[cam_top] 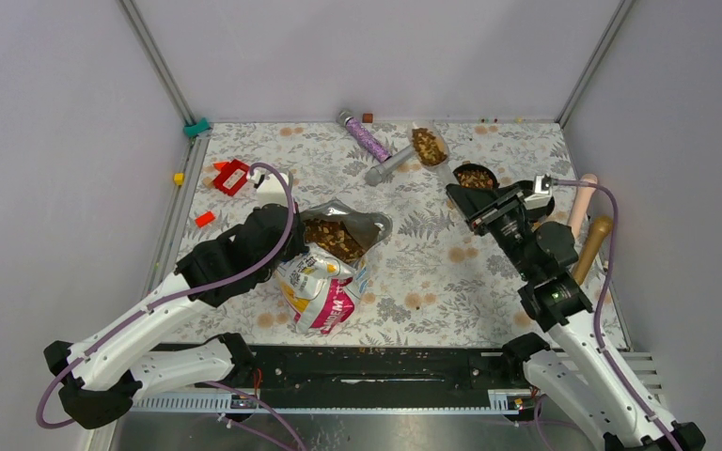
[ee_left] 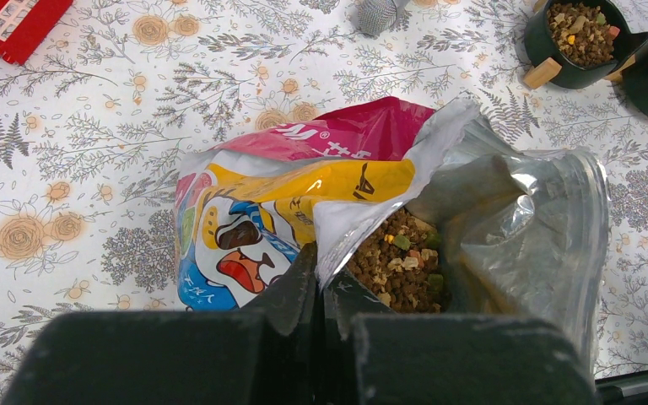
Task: Serve the pet food
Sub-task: Pour the pet food into the pet food bowl.
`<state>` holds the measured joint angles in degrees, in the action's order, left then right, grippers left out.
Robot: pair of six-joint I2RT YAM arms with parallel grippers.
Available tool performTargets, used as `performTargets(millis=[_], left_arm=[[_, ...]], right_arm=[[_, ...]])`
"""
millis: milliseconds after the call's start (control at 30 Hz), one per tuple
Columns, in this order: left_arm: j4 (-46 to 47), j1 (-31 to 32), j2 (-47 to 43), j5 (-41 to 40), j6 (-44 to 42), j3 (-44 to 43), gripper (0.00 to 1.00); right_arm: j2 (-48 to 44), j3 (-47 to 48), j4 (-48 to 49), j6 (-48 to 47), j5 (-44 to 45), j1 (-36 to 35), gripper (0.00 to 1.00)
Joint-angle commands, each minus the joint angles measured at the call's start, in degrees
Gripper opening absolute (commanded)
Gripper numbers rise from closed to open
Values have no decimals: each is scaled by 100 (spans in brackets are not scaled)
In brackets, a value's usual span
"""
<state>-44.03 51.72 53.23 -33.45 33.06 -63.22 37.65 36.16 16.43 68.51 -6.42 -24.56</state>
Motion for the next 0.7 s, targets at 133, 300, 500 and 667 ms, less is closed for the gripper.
performTargets(millis=[133, 300, 500, 667], left_arm=[[654, 103, -190, 128, 81, -129, 0], [657, 109, -136, 110, 69, -132, 0], [659, 102, -107, 114, 78, -121, 0], [660, 102, -94, 113, 53, -129, 0]], right_arm=[[173, 184, -359, -635, 479, 925, 0], [581, -4, -253, -679, 54, 1573, 0], [1335, -94, 343, -688, -1223, 2707, 0], [1973, -253, 1048, -554, -2039, 3408, 0]])
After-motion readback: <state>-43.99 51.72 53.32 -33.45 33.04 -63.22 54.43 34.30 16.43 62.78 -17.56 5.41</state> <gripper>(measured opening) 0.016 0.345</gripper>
